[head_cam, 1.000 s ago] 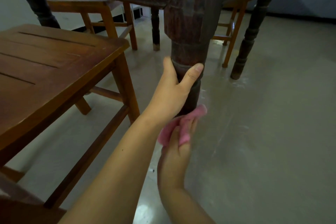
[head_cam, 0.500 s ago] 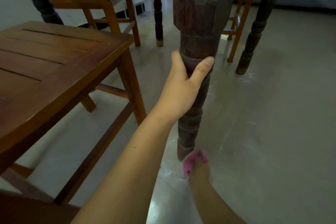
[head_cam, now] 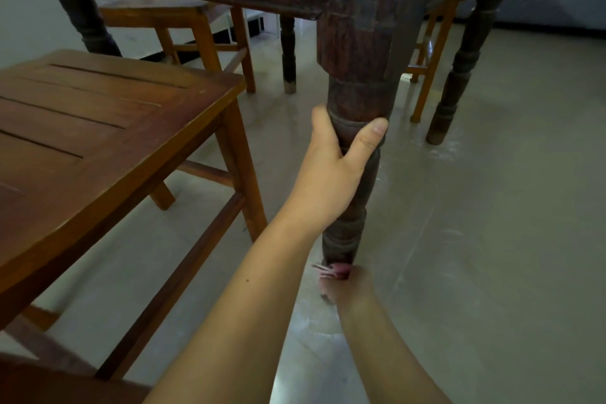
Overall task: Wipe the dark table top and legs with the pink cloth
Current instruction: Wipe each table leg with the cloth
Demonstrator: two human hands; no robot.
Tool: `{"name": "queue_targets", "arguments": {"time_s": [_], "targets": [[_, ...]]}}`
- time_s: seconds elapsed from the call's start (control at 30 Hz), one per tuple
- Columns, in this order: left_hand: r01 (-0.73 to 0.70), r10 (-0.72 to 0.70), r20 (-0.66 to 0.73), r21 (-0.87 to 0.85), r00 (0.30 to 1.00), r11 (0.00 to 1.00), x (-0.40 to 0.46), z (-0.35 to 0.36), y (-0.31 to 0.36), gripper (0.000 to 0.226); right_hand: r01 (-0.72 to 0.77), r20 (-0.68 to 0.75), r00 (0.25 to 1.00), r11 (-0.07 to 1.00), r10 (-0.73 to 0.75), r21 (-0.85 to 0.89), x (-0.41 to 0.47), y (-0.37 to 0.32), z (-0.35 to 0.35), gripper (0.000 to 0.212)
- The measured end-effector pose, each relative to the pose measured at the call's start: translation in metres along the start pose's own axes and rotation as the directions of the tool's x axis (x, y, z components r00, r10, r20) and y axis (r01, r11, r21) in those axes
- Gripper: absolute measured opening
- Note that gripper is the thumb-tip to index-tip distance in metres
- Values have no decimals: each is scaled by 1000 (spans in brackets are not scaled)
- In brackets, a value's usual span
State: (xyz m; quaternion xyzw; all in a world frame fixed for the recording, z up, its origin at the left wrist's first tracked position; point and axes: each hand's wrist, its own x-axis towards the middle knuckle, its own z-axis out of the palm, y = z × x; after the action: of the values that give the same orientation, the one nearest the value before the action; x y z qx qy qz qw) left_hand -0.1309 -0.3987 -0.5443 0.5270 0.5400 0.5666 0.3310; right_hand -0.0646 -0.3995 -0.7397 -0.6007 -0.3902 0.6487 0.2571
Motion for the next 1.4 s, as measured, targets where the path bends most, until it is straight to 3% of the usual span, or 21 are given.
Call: {"name": "queue_targets", "arguments": {"time_s": [0.17,0.4,0.6,0.73,0.83,0.87,0.93,1.0,1.07,1.13,1.17,1.23,1.33,1.4], "targets": [[12,-12,-3,2,1000,1000,0,0,0,27,-21,85,996,996,28,-90,0,16,-5,29],[6,-6,-7,5,1000,1000,2,-1,-6,31,215,88,972,976,-218,41,-17,-12,-12,23],[18,-19,6,16,1000,1000,0,-2,-3,31,107,151,983,994,-105,-7,-17,-15,-11,32],[7,-7,-13,22,1000,1000,1,-2,-2,33,325,158,931,945,-328,49,-39,-42,-17,12],[4,-4,-21,22,1000,1000,0,-1,-2,32,340,170,916,929,-362,145,-49,-48,-19,13],[7,-7,-21,23,1000,1000,-1,-2,0,32,316,165,927,938,-337,141,-49,-48,-17,18],[22,-22,-9,13,1000,1000,-1,-2,2,32,153,215,955,960,-205,234,-50,-46,-12,27],[33,-33,-8,19,999,999,-2,-2,4,31,-51,224,974,917,-43,396,-51,-49,-11,27],[36,-36,-11,28,999,999,-2,-2,5,29,-228,248,965,738,84,636,-47,-71,-12,21],[45,-45,-5,30,999,999,-2,-2,4,28,-437,362,898,400,252,805,-36,-94,-18,17],[45,-44,-6,34,999,998,-2,-2,3,28,-470,373,876,362,307,805,-31,-103,-17,25],[38,-37,-9,36,999,999,-1,-2,3,28,-513,411,848,324,335,795,-26,-110,-15,35],[43,-43,-2,36,999,998,-1,-2,4,27,-540,455,834,290,313,790,-34,-99,-13,30],[63,-63,4,29,998,998,-2,-2,7,27,-535,411,834,359,367,764,-39,-90,-16,32]]}}
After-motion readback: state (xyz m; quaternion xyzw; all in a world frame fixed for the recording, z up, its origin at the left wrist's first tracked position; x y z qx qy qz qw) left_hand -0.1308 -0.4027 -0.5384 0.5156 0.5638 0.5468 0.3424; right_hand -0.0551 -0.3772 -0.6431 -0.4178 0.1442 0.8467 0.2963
